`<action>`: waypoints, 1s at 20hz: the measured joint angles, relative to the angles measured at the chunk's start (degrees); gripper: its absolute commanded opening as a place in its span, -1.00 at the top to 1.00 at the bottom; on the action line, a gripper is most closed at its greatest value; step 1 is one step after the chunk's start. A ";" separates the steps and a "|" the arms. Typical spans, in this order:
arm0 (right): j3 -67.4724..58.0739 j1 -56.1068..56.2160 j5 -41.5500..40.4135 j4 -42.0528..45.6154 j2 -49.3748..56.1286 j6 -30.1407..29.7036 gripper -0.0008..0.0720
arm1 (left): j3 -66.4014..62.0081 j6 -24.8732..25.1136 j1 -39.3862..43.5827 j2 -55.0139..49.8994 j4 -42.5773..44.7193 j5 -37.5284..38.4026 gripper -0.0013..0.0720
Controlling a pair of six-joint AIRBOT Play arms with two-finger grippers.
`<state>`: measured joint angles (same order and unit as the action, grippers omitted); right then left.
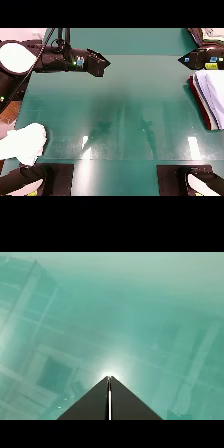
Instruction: Fold the shirts.
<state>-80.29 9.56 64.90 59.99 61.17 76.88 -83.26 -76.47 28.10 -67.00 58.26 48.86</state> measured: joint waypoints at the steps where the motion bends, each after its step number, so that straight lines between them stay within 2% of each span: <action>1: 0.00 0.00 0.00 0.00 0.00 0.00 0.93 | 0.00 0.00 0.00 0.00 0.00 0.00 0.87; 16: 0.00 0.11 1.49 -0.07 0.00 0.02 0.93 | -0.42 -0.04 -0.74 0.52 -0.17 -0.76 0.87; 18: 0.00 0.11 2.16 -0.04 0.00 0.02 0.93 | -0.79 -0.15 -3.13 2.51 1.40 2.75 0.87; 20: 0.00 0.07 2.84 -0.04 0.00 0.02 0.93 | -0.61 -1.64 -6.82 5.84 5.38 9.60 0.87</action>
<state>-80.29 9.63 67.75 59.94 61.17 76.90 -83.88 -78.11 21.28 -61.17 63.64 58.46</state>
